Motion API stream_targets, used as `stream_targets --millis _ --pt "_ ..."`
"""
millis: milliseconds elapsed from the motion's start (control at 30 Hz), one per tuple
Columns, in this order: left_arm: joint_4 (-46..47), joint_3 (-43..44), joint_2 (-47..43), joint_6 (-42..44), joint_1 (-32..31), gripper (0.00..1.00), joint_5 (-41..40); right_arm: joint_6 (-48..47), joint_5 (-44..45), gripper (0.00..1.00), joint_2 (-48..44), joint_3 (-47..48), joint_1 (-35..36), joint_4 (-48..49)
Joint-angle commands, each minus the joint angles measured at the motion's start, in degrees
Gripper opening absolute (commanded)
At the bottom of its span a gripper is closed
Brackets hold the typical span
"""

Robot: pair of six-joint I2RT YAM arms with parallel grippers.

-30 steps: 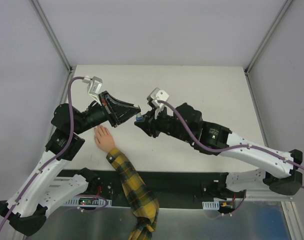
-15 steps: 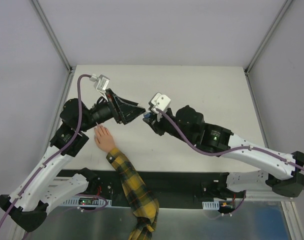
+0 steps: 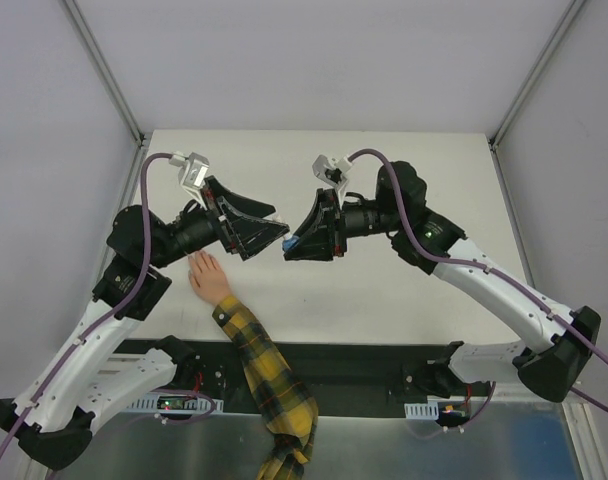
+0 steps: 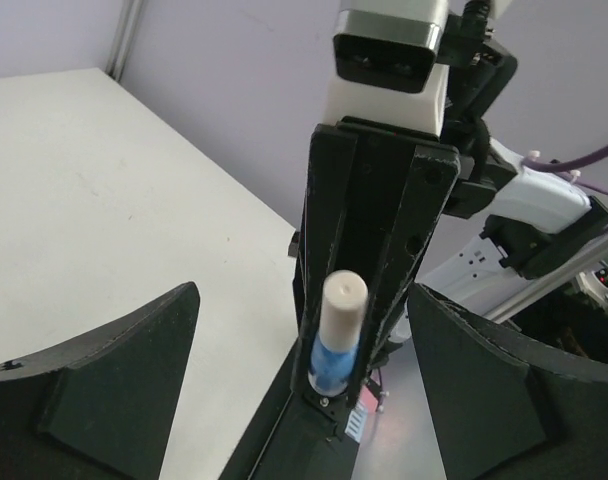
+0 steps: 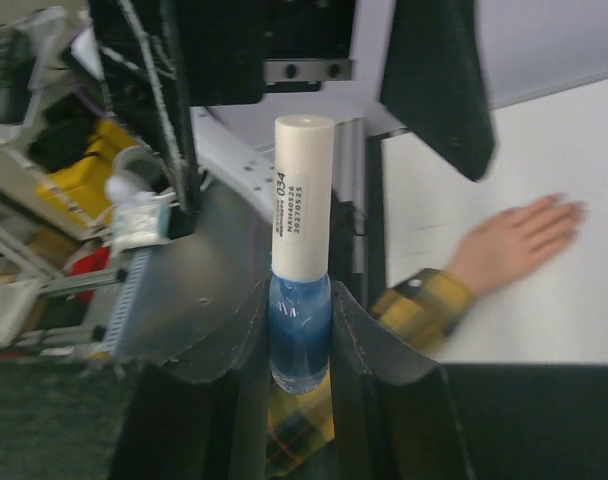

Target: Paint the nails

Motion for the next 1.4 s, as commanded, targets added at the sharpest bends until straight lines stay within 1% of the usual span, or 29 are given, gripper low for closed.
stream_targets --millis 0,33,133,167,333,367,400,467,500,533,567,600,633,667,700,733,767,867,900,967,1000,1033,1067,1100,1167,1200,1300,1333,1367 --pt "7.2 -0.2 0.7 -1.1 -0.4 0.83 6.2 9.7 -16.0 0.0 -0.6 0.0 0.0 13.5" --pt "8.3 -0.2 0.7 -1.6 -0.4 0.82 6.7 9.9 -15.9 0.0 -0.5 0.0 0.0 13.5" --pt "10.1 -0.5 0.7 -2.3 -0.4 0.73 8.2 10.0 -14.8 0.0 -0.2 -0.1 0.0 13.5" --pt "10.4 -0.5 0.7 -2.3 -0.4 0.66 8.5 10.0 -14.5 0.0 -0.2 -0.2 -0.1 13.5" --pt "10.4 -0.1 1.4 -2.4 -0.4 0.52 9.8 8.7 -9.4 0.01 -0.3 -0.6 -0.1 12.6" --pt "10.4 0.0 1.5 -2.2 -0.4 0.47 10.0 7.8 -8.1 0.01 -0.5 -0.5 0.0 11.7" --pt "10.4 0.3 1.6 -2.2 -0.4 0.35 10.3 6.6 -4.3 0.01 -1.3 -0.3 0.0 8.7" --pt "10.1 0.7 2.2 -1.8 -0.4 0.22 11.0 2.0 1.0 0.0 -2.3 -0.1 0.6 5.2" --pt "8.7 1.4 2.5 -1.3 -0.4 0.05 11.0 -0.8 11.6 0.0 -3.7 0.6 1.7 -2.3" --pt "7.5 1.9 3.1 -1.1 -0.4 0.0 10.6 -10.6 22.9 0.0 -4.8 2.7 3.7 -7.2" --pt "6.2 2.4 3.4 -1.0 -0.4 0.0 8.3 -15.9 41.2 0.0 -5.5 4.1 15.0 -12.4" --pt "3.5 2.7 3.5 -0.7 -0.4 0.0 6.8 -22.2 86.9 0.0 -5.7 3.5 22.8 -9.4" --pt "2.3 2.8 3.5 -0.6 -0.4 0.0 4.5 -38.3 100.7 0.01 -5.0 -1.2 28.7 -1.0" --pt "0.7 2.9 3.5 -0.8 -0.4 0.0 0.1 -43.2 107.3 0.0 -3.9 -1.0 33.5 6.5" --pt "-0.5 2.9 3.4 -1.0 -0.4 0.0 -1.9 -42.9 111.3 0.0 -2.1 0.6 33.7 5.0" --pt "-1.8 2.9 3.5 -1.1 -0.4 0.0 -3.0 -40.4 110.1 0.0 -0.2 4.4 33.6 0.7" --pt "-2.3 3.0 3.6 -1.3 -0.4 0.0 -3.9 -37.9 108.2 0.0 0.1 4.5 33.3 -1.4" --pt "-3.0 3.5 3.8 -1.5 -0.3 0.0 -5.3 -33.1 100.6 0.0 -0.6 4.3 32.3 -3.1" --pt "-3.2 3.5 3.7 -1.6 -0.4 0.0 -5.5 -30.9 94.8 0.0 -0.9 4.7 31.4 -6.4" --pt "-3.3 3.2 3.2 -1.6 -0.4 0.0 -5.8 -27.8 84.7 0.01 -2.8 3.4 27.7 -8.6" --pt "-3.3 3.2 2.9 -1.1 -0.4 0.0 -5.4 -25.6 74.3 0.0 -3.9 2.4 26.2 -8.3" --pt "-3.4 3.1 2.6 -0.5 -0.4 0.0 -5.1 -24.8 69.4 0.0 -5.0 1.2 25.0 -7.8" --pt "-3.6 3.1 2.3 -0.1 -0.4 0.23 -4.6 -23.9 64.9 0.0 -7.1 0.0 22.6 -6.9" --pt "-3.5 2.9 1.8 0.4 -0.4 0.35 -4.3 -22.8 57.0 0.0 -8.0 -1.7 21.5 -5.5" --pt "-3.5 2.5 1.2 0.6 -0.4 0.56 -4.5 -21.7 49.6 0.0 -9.1 -2.2 18.0 -6.0" --pt "-3.5 2.4 0.7 0.8 -0.4 0.66 -4.6 -21.0 42.1 0.0 -9.0 -1.4 16.8 -6.9" --pt "-3.5 2.4 0.1 0.5 -0.4 0.77 -4.8 -16.9 29.5 0.01 -9.0 -1.3 11.6 -7.7" --pt "-3.5 2.4 0.2 0.2 -0.3 0.78 -4.6 -14.5 26.9 0.0 -9.2 -2.1 9.0 -7.1" --pt "-3.4 2.5 0.3 -0.1 -0.1 0.79 -4.1 -12.9 20.2 0.0 -9.3 -2.4 7.8 -5.4"
